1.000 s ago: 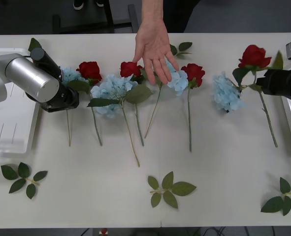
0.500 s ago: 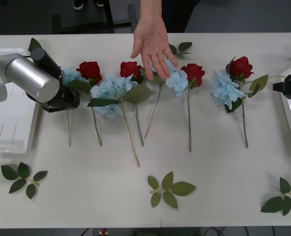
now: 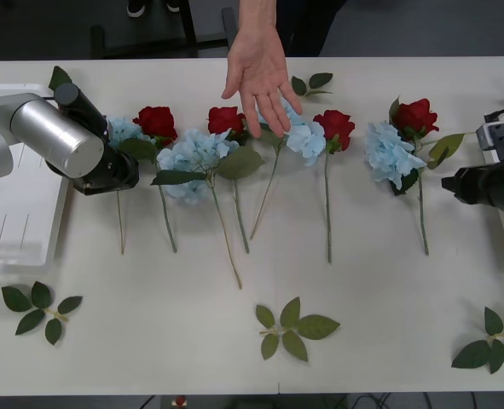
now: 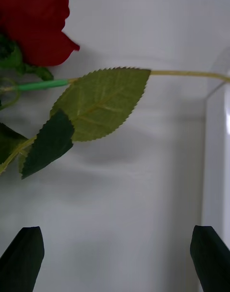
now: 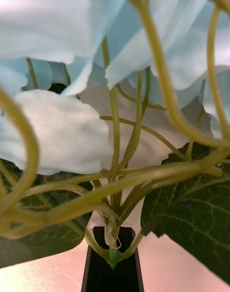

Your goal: Place the red flowers into the right box and the blue flowers into the left box. If a person shows an open palm, hand one flower to the person first, then continue sorting.

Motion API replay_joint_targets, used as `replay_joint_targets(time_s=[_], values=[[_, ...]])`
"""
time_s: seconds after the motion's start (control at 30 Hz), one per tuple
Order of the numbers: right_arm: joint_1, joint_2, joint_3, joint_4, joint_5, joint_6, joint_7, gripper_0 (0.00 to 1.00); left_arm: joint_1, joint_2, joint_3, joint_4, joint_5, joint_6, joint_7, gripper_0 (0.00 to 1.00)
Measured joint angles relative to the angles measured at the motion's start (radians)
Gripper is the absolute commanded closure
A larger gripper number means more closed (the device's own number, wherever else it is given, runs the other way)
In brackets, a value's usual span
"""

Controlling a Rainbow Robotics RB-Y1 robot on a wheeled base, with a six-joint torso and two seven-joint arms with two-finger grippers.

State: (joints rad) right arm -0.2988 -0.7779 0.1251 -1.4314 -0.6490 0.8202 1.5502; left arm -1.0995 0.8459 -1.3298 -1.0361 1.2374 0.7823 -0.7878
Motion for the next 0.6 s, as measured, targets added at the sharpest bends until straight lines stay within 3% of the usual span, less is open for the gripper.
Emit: replay_joint_targets(time_s=[0.17, 0.5, 0.6], values=[[-0.004, 0.092, -0.026, 0.017, -0.002, 0.000, 0.000, 0.11, 0.000, 0.000, 0.000, -0.002, 0.000, 0.000, 0.000, 1.00], [-0.057, 0.134, 0.007, 0.020, -0.006, 0.000, 0.000, 0.11, 0.000, 0.000, 0.000, -0.003, 0.000, 0.000, 0.000, 1.00], [-0.092, 0.152, 0.006, 0.054, 0.007, -0.001, 0.000, 0.16, 0.000, 0.000, 0.000, -0.003, 0.000, 0.000, 0.000, 1.00]])
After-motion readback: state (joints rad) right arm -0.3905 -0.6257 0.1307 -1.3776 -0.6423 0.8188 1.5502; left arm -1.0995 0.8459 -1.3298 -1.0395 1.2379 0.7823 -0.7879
